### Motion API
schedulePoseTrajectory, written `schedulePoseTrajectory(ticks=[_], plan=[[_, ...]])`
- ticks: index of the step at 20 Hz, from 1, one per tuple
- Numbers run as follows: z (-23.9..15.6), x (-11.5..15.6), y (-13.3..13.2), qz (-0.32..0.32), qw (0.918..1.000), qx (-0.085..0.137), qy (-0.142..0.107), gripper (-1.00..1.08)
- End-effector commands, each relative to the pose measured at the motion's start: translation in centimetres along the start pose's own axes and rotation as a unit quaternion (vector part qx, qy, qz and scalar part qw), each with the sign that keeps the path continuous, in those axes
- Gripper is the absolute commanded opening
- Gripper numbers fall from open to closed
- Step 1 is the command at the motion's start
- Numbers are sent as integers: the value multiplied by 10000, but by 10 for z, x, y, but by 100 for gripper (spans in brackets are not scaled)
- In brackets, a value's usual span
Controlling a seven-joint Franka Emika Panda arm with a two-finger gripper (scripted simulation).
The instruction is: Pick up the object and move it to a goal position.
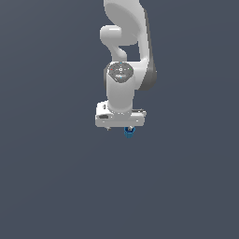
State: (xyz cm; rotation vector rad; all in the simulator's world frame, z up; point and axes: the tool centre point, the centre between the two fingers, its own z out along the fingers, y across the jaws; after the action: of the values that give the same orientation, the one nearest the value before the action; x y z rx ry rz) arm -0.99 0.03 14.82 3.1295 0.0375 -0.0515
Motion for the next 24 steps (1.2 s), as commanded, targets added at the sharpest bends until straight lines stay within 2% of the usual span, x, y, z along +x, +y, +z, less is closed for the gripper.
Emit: schedulePoseTrajectory(ticks=[1, 15, 24], plan=[[0, 0, 0, 0, 10000, 0, 0, 100], [-1, 1, 5, 4, 10000, 56, -81, 100], [11, -7, -7, 264, 9996, 55, -39, 100]])
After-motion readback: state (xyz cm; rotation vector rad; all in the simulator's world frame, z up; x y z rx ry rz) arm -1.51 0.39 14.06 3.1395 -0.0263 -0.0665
